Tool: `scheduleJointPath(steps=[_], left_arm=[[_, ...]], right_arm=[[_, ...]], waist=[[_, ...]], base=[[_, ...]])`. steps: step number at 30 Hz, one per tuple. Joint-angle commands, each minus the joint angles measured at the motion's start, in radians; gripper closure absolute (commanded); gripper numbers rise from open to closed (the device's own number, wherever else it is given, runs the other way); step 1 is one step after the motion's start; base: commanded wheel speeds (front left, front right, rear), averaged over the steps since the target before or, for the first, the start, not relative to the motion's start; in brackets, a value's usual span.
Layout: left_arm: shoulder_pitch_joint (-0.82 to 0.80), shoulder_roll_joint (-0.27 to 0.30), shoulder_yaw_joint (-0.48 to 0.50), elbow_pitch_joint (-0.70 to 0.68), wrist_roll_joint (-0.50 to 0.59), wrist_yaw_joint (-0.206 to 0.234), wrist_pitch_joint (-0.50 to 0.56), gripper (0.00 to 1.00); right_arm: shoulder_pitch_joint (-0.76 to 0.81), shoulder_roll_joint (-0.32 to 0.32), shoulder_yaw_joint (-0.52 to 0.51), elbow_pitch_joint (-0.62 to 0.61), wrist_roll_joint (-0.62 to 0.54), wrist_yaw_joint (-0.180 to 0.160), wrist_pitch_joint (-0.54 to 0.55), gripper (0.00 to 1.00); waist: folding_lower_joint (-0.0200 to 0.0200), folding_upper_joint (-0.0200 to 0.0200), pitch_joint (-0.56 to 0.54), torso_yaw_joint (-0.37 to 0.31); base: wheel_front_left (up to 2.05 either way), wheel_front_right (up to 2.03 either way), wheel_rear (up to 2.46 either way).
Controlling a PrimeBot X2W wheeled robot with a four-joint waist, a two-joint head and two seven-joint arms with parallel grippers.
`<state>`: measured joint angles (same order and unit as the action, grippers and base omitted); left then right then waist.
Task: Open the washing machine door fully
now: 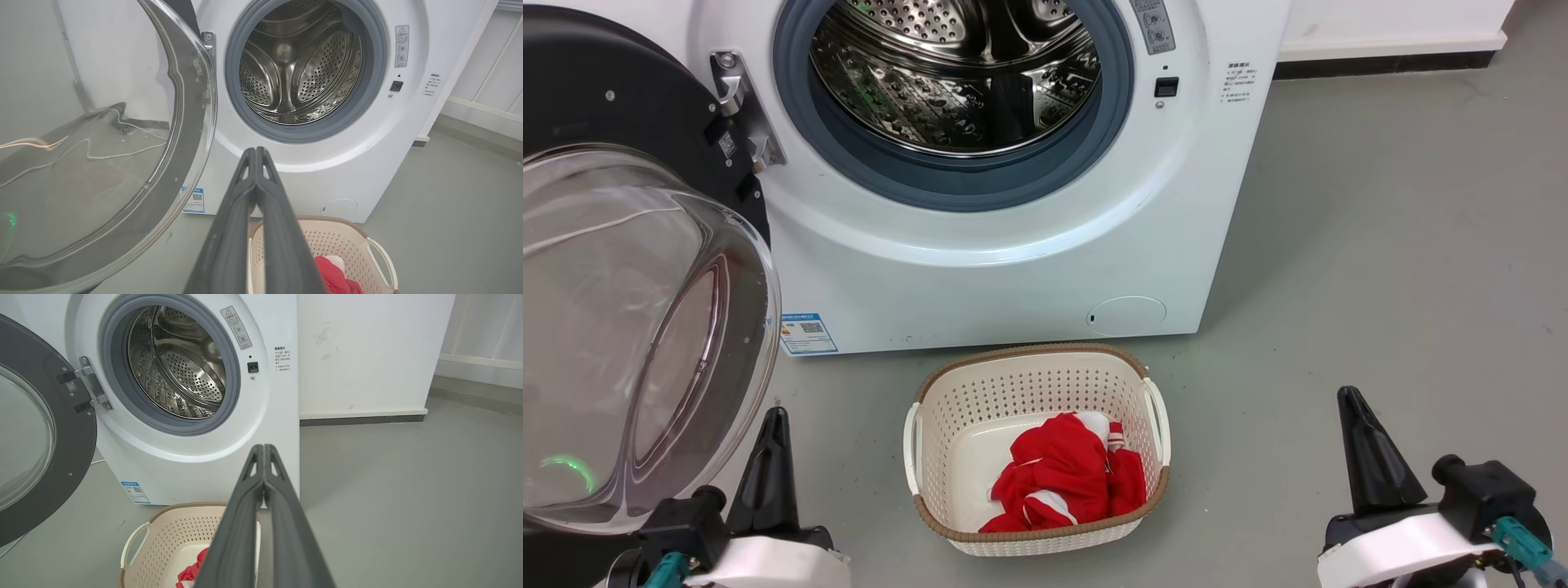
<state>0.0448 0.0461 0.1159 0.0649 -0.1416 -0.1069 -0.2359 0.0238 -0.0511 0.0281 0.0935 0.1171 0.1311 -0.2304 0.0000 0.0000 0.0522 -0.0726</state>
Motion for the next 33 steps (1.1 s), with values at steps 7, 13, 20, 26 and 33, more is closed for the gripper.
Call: scheduleJointPath(steps=[7, 13, 20, 26, 33], left_arm=[[-0.038, 0.003, 0.000, 0.010, -0.221, -0.005, 0.047, 1.00], [-0.046, 0.003, -0.002, 0.021, -0.330, -0.006, 0.070, 1.00], [-0.057, 0.003, -0.003, 0.036, -0.448, -0.008, 0.098, 1.00], [-0.066, 0.003, -0.003, 0.047, -0.526, -0.009, 0.118, 1.00], [-0.076, 0.004, -0.003, 0.061, -0.628, -0.011, 0.143, 1.00]], right_arm=[[-0.036, -0.018, -0.002, 0.010, 0.244, 0.000, 0.036, 1.00], [-0.046, -0.024, -0.004, 0.022, 0.361, 0.000, 0.055, 1.00], [-0.056, -0.030, -0.008, 0.034, 0.486, 0.000, 0.076, 1.00], [-0.062, -0.032, -0.012, 0.042, 0.569, 0.000, 0.091, 1.00], [-0.070, -0.036, -0.017, 0.053, 0.677, 0.000, 0.112, 1.00]], waist=[[0.0000, 0.0000, -0.004, 0.006], [0.0000, 0.0000, -0.007, 0.010], [0.0000, 0.0000, -0.009, 0.014], [0.0000, 0.0000, -0.011, 0.017], [0.0000, 0.0000, -0.014, 0.021]], base=[[0.00, 0.00, 0.00], [0.00, 0.00, 0.00], [0.00, 0.00, 0.00], [0.00, 0.00, 0.00], [0.00, 0.00, 0.00]])
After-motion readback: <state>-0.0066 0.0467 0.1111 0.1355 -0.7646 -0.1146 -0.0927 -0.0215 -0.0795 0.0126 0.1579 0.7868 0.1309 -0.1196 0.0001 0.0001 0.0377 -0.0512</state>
